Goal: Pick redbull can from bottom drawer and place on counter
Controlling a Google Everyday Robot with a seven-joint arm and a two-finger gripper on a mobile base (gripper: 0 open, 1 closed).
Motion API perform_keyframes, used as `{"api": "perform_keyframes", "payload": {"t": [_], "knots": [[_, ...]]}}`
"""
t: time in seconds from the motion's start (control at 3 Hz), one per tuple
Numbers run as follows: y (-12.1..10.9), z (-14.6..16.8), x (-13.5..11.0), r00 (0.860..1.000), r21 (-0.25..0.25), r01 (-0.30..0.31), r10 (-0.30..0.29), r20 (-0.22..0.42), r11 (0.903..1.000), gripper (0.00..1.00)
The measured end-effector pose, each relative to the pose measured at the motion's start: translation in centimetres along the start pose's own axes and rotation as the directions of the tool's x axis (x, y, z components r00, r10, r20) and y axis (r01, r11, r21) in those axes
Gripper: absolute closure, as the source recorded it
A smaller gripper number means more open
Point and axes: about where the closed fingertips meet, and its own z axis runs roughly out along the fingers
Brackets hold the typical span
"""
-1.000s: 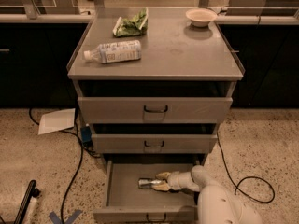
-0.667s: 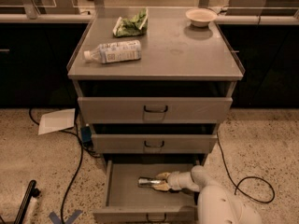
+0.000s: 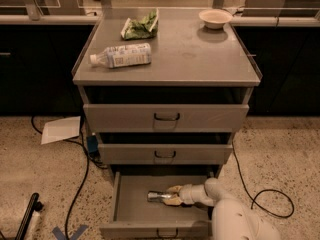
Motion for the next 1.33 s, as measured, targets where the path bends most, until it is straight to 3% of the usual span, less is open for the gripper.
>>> {"api": "perform_keyframes", "payload": {"t": [0.33, 0.67, 1.0, 1.33], "knots": [[0.6, -1.2, -0.8, 0.999, 0.039, -0.007, 0.006, 0.038, 0.9992, 1.00], [-1.3, -6.8, -4.7, 0.994, 0.208, 0.025, -0.047, 0.102, 0.9777, 1.00], [-2.7, -13.6, -9.1, 0.987, 0.379, 0.065, -0.115, 0.112, 0.9231, 1.00], [0.1, -15.6, -11.9, 0.986, 0.408, 0.080, -0.133, 0.104, 0.9094, 1.00]]}}
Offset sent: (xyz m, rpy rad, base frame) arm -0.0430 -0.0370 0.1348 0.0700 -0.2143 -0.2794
